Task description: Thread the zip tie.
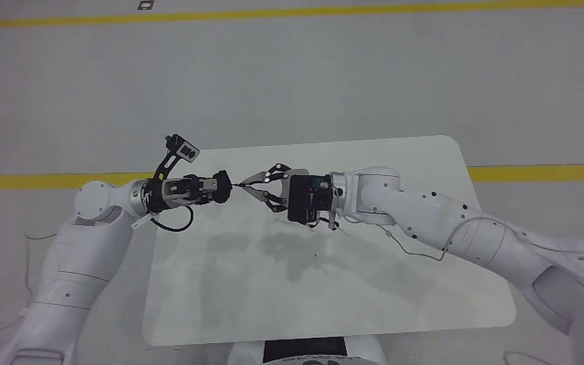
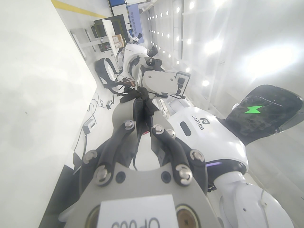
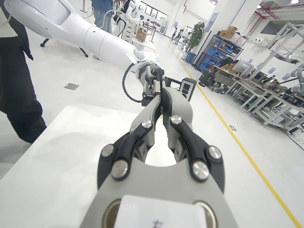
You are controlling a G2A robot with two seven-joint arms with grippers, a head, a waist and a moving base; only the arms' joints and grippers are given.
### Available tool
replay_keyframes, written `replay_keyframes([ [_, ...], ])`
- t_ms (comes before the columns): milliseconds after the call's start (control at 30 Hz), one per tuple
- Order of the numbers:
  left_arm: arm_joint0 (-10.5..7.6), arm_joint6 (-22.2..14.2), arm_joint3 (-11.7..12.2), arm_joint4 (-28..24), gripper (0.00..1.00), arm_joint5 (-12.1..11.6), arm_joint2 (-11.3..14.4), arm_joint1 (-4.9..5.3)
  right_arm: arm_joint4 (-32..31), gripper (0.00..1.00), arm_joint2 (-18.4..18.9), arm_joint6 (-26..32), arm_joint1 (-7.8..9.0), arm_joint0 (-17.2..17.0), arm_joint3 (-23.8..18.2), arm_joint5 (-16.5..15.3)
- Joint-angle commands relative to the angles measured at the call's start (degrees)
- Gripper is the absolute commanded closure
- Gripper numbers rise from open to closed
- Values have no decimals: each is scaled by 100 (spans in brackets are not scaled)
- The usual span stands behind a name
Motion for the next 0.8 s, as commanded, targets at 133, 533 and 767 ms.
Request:
replay_keyframes([
  [133, 0, 0, 0, 0, 100, 0, 0, 0, 26, 100, 0, -2, 30, -10, -10, 0],
  [533, 0, 0, 0, 0, 100, 0, 0, 0, 17, 100, 0, 9, 88, -43, -26, 0],
  [767, 0, 0, 0, 0, 100, 0, 0, 0, 9, 100, 0, 5, 109, -63, -3, 0],
])
